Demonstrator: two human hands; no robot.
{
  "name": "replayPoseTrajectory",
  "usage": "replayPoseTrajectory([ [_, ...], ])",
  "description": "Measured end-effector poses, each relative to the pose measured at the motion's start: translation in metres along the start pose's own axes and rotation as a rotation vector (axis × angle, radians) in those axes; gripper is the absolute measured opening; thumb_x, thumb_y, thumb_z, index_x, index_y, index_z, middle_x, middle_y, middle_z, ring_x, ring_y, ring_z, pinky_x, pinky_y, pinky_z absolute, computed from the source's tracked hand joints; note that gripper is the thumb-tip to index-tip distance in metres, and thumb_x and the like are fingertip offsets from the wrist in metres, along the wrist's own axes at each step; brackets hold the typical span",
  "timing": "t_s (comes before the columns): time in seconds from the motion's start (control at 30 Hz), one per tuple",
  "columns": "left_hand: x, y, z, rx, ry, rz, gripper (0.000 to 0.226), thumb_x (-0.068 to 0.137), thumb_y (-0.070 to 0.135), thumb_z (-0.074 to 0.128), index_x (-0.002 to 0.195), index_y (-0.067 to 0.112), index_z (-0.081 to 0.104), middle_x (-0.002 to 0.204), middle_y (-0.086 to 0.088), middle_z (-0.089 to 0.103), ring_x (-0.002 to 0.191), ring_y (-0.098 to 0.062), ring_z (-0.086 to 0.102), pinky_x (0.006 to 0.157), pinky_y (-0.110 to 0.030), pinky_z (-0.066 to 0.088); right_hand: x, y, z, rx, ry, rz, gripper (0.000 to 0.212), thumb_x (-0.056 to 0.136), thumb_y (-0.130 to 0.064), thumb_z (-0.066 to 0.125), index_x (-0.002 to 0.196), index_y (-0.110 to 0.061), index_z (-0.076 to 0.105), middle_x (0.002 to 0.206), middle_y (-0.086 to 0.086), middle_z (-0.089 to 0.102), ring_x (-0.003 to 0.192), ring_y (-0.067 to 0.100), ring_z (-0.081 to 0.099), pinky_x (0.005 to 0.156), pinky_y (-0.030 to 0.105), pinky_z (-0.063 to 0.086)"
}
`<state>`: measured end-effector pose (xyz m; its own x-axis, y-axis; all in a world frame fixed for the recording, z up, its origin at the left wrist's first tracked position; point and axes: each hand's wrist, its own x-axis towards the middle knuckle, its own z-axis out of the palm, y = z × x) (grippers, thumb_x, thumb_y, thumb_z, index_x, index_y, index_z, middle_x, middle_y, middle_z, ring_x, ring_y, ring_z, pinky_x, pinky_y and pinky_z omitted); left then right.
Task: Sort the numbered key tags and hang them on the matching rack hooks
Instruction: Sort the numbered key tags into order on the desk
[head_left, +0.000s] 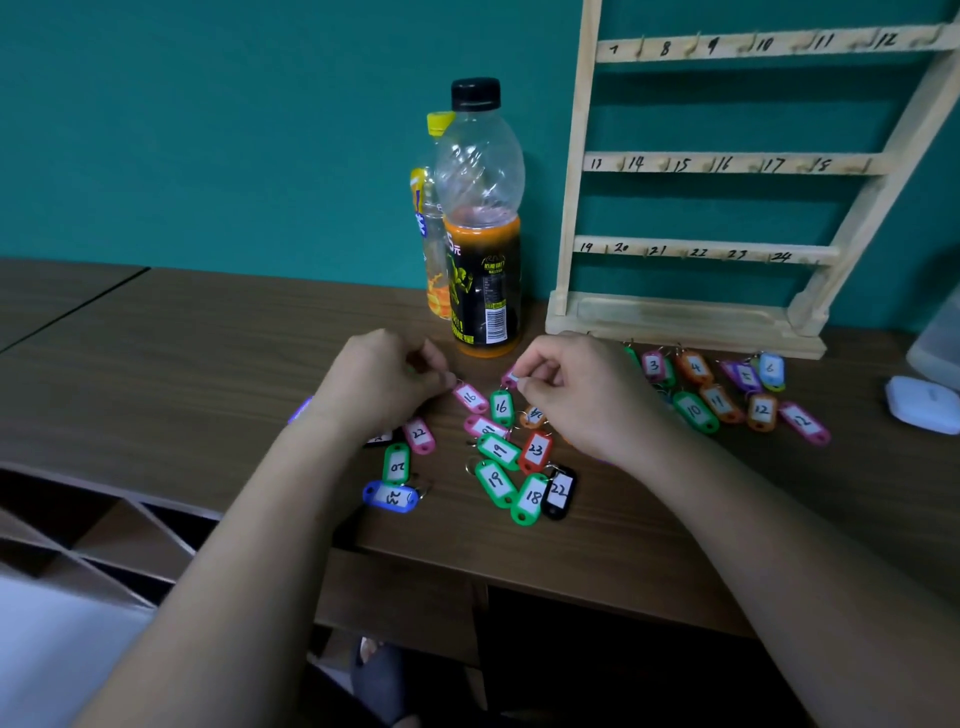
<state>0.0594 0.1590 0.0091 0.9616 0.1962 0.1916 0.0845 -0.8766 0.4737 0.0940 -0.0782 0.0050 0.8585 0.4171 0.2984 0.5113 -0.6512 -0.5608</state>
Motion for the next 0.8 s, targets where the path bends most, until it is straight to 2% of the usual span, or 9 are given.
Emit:
replayPoseTrajectory([
  [0.13, -0.009, -0.025, -0.027, -0.040, 0.095, -0.059, 0.008, 0.089, 0.038, 0.080, 0.090, 0.031, 0.076, 0.088, 0.015, 0.073, 0.083, 0.002, 0.064, 0.067, -0.013, 0.042, -0.003, -0.001, 0.004, -0.003, 0.007, -0.051, 0.010, 0.097, -0.022, 0.074, 0.099, -0.030, 0.079, 0.090, -0.013, 0.068, 0.081, -0.001, 0.059, 0.065, 0.016, 0.041],
  [0.2, -0.016, -0.038, -0.036, -0.041, 0.128, -0.111, 0.005, 0.089, 0.035, 0.080, 0.090, 0.032, 0.076, 0.087, 0.015, 0.073, 0.082, -0.001, 0.065, 0.064, -0.016, 0.043, -0.005, -0.002, 0.007, -0.001, 0.001, -0.080, 0.010, 0.096, -0.020, 0.074, 0.100, -0.028, 0.079, 0.091, -0.012, 0.067, 0.086, 0.002, 0.059, 0.070, 0.018, 0.043],
  [0.3, -0.025, -0.060, -0.050, -0.044, 0.151, -0.199, 0.004, 0.088, 0.032, 0.078, 0.090, 0.035, 0.075, 0.089, 0.013, 0.073, 0.083, -0.014, 0.070, 0.060, -0.022, 0.044, -0.008, -0.003, 0.010, -0.002, -0.001, -0.125, 0.010, 0.094, -0.018, 0.076, 0.099, -0.026, 0.079, 0.089, -0.013, 0.065, 0.091, 0.006, 0.059, 0.079, 0.027, 0.050],
  [0.4, -0.029, -0.076, -0.062, -0.045, 0.192, -0.279, 0.008, 0.088, 0.036, 0.076, 0.094, 0.032, 0.074, 0.089, 0.011, 0.072, 0.086, -0.015, 0.067, 0.060, -0.025, 0.043, -0.008, -0.003, 0.012, 0.004, 0.002, -0.141, 0.011, 0.092, -0.017, 0.076, 0.096, -0.027, 0.079, 0.087, -0.014, 0.064, 0.091, 0.007, 0.058, 0.083, 0.032, 0.052],
  [0.47, -0.031, -0.081, -0.063, -0.050, 0.176, -0.332, 0.012, 0.088, 0.041, 0.076, 0.093, 0.031, 0.073, 0.089, 0.009, 0.070, 0.082, -0.012, 0.063, 0.058, -0.026, 0.043, -0.008, -0.003, 0.014, 0.009, -0.001, -0.142, 0.011, 0.092, -0.017, 0.076, 0.096, -0.027, 0.078, 0.087, -0.015, 0.064, 0.092, 0.006, 0.058, 0.083, 0.033, 0.052],
  [0.57, -0.031, -0.087, -0.062, -0.029, 0.129, -0.348, 0.010, 0.090, 0.039, 0.075, 0.092, 0.029, 0.073, 0.093, 0.005, 0.072, 0.083, -0.016, 0.065, 0.060, -0.027, 0.045, -0.008, -0.003, 0.014, 0.014, -0.005, -0.144, 0.012, 0.093, -0.017, 0.075, 0.096, -0.028, 0.078, 0.088, -0.015, 0.064, 0.093, 0.006, 0.059, 0.083, 0.034, 0.053],
  [0.7, -0.031, -0.093, -0.061, -0.030, 0.028, -0.378, 0.015, 0.087, 0.042, 0.080, 0.088, 0.028, 0.073, 0.091, 0.003, 0.073, 0.088, -0.022, 0.069, 0.071, -0.035, 0.056, -0.008, -0.003, 0.015, 0.018, 0.003, -0.149, 0.011, 0.094, -0.018, 0.075, 0.095, -0.028, 0.078, 0.088, -0.015, 0.065, 0.093, 0.008, 0.059, 0.084, 0.036, 0.053],
  [0.8, -0.034, -0.090, -0.060, -0.039, -0.034, -0.395, 0.027, 0.080, 0.049, 0.086, 0.088, 0.027, 0.072, 0.089, 0.005, 0.074, 0.088, -0.019, 0.069, 0.078, -0.037, 0.058, -0.008, -0.004, 0.016, 0.013, 0.004, -0.149, 0.011, 0.094, -0.018, 0.075, 0.096, -0.028, 0.078, 0.089, -0.014, 0.065, 0.093, 0.007, 0.058, 0.085, 0.035, 0.053],
])
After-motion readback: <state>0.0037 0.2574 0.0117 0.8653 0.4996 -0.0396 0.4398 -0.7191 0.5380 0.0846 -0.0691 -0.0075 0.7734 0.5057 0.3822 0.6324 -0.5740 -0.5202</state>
